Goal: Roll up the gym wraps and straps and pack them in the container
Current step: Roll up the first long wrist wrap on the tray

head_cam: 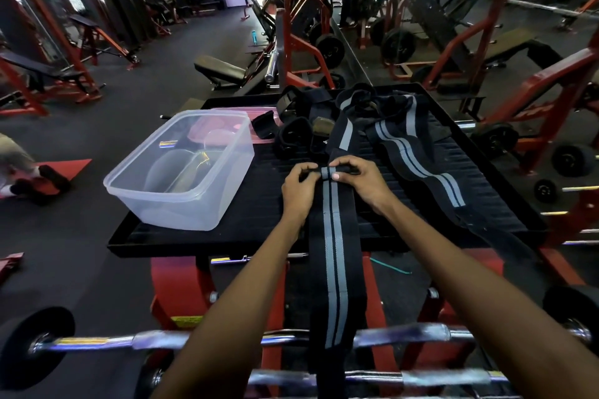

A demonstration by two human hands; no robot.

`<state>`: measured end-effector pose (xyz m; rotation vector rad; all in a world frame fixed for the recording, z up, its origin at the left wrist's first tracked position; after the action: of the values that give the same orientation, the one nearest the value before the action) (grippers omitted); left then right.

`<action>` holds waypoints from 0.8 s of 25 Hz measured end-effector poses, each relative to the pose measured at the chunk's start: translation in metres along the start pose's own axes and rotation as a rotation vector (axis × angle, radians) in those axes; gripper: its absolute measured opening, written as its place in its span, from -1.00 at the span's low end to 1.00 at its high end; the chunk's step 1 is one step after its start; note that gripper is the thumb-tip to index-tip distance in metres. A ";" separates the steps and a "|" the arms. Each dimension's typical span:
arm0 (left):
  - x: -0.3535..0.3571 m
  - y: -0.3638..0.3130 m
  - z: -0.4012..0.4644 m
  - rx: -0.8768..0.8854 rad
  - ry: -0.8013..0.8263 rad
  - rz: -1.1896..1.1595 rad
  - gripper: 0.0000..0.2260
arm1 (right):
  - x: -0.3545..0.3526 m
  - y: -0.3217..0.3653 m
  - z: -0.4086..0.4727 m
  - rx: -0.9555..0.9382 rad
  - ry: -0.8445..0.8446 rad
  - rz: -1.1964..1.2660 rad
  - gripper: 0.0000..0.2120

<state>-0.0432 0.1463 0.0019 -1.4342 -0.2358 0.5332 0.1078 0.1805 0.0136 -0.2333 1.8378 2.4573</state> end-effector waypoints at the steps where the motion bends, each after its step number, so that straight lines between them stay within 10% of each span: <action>1: -0.001 0.000 0.000 0.005 -0.008 -0.010 -0.88 | 0.000 0.001 0.000 -0.003 0.001 0.012 -0.81; 10: -0.004 -0.004 -0.002 0.039 -0.012 -0.015 -0.62 | -0.001 -0.012 0.001 0.086 -0.015 0.108 -0.80; 20: 0.004 -0.006 -0.005 0.109 0.065 0.148 -0.76 | -0.003 0.000 -0.001 0.009 -0.047 0.083 -0.86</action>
<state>-0.0361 0.1439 0.0062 -1.3667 -0.0482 0.6101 0.1110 0.1797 0.0137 -0.0998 1.8759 2.4843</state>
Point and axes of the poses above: each hand's wrist, its own z-axis towards the middle knuckle, its own x-axis out of the palm, y = z × x, the point moved 9 cm from there along z, towards the middle knuckle, and after that the axes turned 9 degrees about -y, right-handed, at the moved point
